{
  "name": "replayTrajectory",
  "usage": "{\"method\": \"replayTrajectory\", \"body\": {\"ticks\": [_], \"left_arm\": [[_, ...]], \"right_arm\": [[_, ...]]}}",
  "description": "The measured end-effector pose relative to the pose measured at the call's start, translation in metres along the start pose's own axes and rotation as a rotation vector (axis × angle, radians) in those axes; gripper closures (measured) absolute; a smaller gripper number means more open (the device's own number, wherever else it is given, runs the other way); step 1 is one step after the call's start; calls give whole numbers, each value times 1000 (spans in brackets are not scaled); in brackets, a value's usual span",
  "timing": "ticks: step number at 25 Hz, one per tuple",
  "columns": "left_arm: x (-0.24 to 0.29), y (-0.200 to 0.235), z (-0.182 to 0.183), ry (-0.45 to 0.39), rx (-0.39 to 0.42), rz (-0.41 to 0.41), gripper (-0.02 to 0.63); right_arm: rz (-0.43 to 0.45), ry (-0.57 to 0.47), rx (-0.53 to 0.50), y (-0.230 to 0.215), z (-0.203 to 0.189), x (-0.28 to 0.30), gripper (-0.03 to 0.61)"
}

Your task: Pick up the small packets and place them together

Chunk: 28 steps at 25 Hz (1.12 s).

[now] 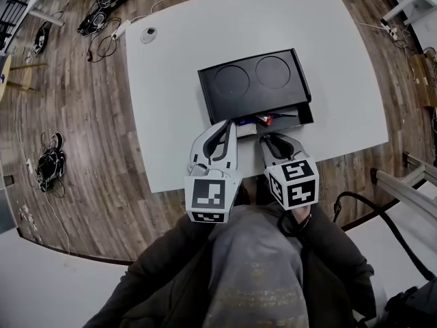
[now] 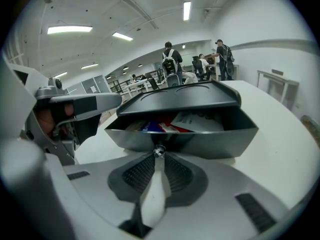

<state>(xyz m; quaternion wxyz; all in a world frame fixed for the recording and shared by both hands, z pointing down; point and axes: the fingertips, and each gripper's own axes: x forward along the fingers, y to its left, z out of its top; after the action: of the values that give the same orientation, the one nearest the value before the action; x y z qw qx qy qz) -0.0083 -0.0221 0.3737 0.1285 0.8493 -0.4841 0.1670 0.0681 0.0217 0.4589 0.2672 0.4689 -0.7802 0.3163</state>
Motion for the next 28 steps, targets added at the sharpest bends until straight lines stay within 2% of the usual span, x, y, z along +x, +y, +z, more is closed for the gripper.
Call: {"method": "replayTrajectory", "body": {"ticks": [28], "left_arm": [[-37, -25, -5, -21, 32, -2, 611]], "right_arm": [[2, -25, 8, 12, -33, -25, 512]]}}
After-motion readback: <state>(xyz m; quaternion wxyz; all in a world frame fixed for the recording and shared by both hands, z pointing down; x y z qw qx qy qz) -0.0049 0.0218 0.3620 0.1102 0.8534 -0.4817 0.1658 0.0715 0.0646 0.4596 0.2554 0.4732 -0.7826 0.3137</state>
